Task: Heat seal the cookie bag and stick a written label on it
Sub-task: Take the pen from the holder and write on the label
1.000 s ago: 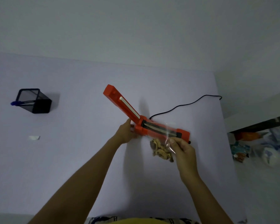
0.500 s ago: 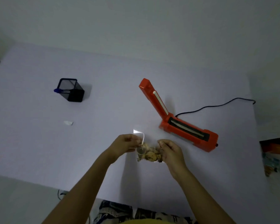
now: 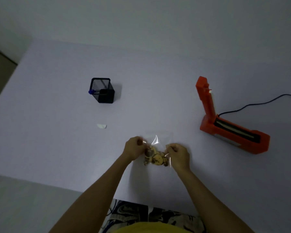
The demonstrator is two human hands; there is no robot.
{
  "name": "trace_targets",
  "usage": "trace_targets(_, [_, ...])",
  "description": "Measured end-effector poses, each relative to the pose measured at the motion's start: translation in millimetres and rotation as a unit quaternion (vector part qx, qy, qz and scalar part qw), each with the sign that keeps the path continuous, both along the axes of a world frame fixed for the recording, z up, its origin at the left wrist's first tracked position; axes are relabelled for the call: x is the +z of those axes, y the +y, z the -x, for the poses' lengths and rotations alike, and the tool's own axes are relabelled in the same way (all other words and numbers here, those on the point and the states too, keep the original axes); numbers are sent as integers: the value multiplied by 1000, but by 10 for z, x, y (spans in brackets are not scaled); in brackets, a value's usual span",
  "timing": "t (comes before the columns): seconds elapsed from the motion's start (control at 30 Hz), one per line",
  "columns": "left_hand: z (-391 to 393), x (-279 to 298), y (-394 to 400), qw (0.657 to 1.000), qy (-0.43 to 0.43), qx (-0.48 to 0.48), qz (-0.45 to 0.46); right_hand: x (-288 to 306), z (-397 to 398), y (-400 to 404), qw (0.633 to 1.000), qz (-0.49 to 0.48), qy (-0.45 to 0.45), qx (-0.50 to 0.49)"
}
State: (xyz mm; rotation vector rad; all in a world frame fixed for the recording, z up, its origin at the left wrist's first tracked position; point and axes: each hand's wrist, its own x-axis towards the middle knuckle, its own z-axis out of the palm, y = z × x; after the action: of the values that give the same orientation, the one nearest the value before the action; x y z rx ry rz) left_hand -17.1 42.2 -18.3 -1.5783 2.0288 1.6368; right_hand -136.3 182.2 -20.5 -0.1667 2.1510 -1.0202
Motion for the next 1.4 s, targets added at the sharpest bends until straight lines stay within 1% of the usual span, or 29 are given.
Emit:
trace_targets(0.07, [-7, 2, 34, 995, -5, -20, 99, -4, -53, -26, 998, -17, 63, 19])
trace_targets(0.13, [-59, 4, 82, 979, 4, -63, 196, -13, -121, -46, 991, -33, 123, 48])
trace_targets(0.17, [-106, -12, 100, 961, 11, -115, 252, -37, -152, -47, 984, -46, 159, 69])
trace_targets(0.23, [-210, -86, 110, 903, 44, -243, 353, -103, -209, -36, 961, -70, 238, 121])
trace_targets(0.27, [-261, -137, 98, 874, 63, -294, 380, -122, -235, -30, 949, -70, 271, 145])
trace_targets(0.3, [-306, -182, 87, 855, 76, -332, 391, -155, -258, -23, 938, -67, 295, 168])
trace_targets(0.33, [-346, -219, 78, 845, 79, -360, 387, -201, -280, -10, 929, -66, 312, 189])
trace_targets(0.4, [-402, -272, 44, 835, 83, -390, 379, -287, -305, 14, 912, -81, 340, 217])
trace_targets(0.47, [-423, -280, -34, 827, 100, -398, 384, -326, -319, -10, 900, -97, 360, 224])
trace_targets(0.53, [-427, -237, -184, 818, 128, -382, 411, -277, -334, -169, 903, -85, 363, 212])
trace_targets(0.57, [-431, -189, -304, 818, 140, -353, 432, -212, -348, -332, 907, -64, 364, 204])
trace_targets(0.63, [-463, -62, -623, 827, 151, -259, 476, -29, -384, -815, 910, -1, 365, 198])
trace_targets(0.73, [-616, 146, -1182, 827, 106, -140, 534, 266, -462, -1709, 904, 82, 347, 233])
trace_targets(0.8, [-750, 248, -1504, 828, 57, -105, 549, 395, -517, -2254, 885, 115, 359, 273])
trace_targets(0.87, [-873, 296, -1758, 838, 8, -80, 540, 463, -577, -2679, 857, 122, 388, 316])
trace_targets(0.97, [-963, 287, -2027, 864, -37, -82, 495, 434, -619, -3025, 821, 106, 429, 362])
trace_targets(1.03, [-979, 252, -2139, 869, -58, -115, 477, 368, -621, -3122, 809, 90, 442, 375])
trace_targets(1.13, [-982, 211, -2219, 868, -75, -157, 465, 291, -639, -3187, 802, 75, 453, 383])
trace_targets(1.23, [-980, 199, -2252, 865, -81, -177, 462, 279, -658, -3221, 793, 85, 466, 384])
trace_targets(1.33, [-1001, 247, -2262, 869, -80, -166, 460, 385, -675, -3244, 792, 101, 473, 371])
trace_targets(1.4, [-1000, 356, -2266, 878, -71, -137, 454, 596, -696, -3254, 804, 136, 466, 343])
